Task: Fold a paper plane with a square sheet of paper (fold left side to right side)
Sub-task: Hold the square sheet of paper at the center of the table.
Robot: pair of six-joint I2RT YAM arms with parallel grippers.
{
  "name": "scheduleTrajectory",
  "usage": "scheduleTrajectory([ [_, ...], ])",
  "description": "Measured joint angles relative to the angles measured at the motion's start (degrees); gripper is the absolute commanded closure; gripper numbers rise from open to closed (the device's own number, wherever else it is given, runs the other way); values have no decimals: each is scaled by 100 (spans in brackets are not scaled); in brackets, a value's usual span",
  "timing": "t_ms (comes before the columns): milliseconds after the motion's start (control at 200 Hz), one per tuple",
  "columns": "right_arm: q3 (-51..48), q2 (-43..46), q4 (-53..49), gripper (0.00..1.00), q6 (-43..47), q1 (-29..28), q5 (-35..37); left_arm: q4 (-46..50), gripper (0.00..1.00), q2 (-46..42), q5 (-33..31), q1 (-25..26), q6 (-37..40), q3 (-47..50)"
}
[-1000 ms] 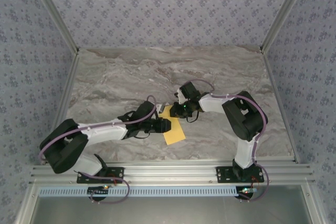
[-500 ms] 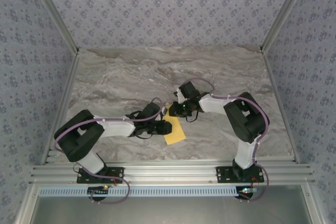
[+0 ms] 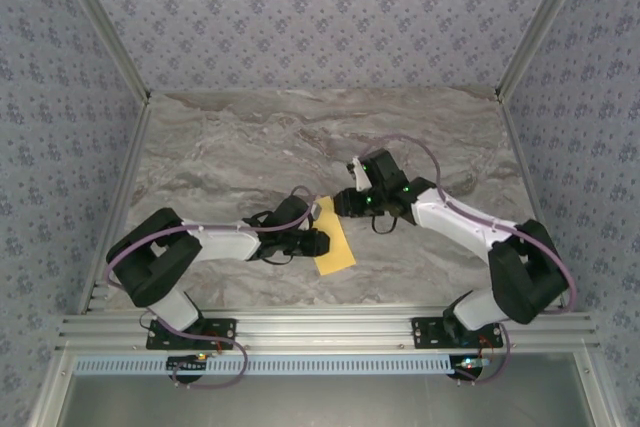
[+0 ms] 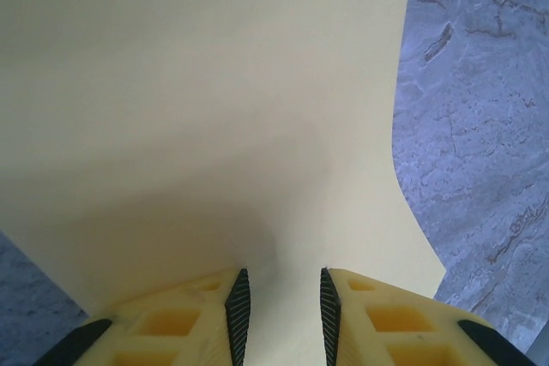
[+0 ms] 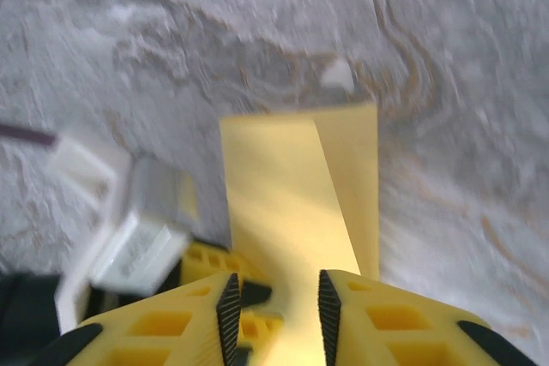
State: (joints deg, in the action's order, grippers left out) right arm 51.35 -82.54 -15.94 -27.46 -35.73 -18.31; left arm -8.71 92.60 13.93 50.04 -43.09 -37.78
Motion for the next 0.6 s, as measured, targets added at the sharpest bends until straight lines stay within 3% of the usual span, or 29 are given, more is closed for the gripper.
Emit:
scheduleTrajectory([
  [220, -791, -131, -66, 80, -144, -358, -240, 42, 70, -2, -15, 2, 0, -15],
  [600, -811, -811, -273, 81, -157, -420, -313, 319, 68, -2, -48, 15, 0, -168],
])
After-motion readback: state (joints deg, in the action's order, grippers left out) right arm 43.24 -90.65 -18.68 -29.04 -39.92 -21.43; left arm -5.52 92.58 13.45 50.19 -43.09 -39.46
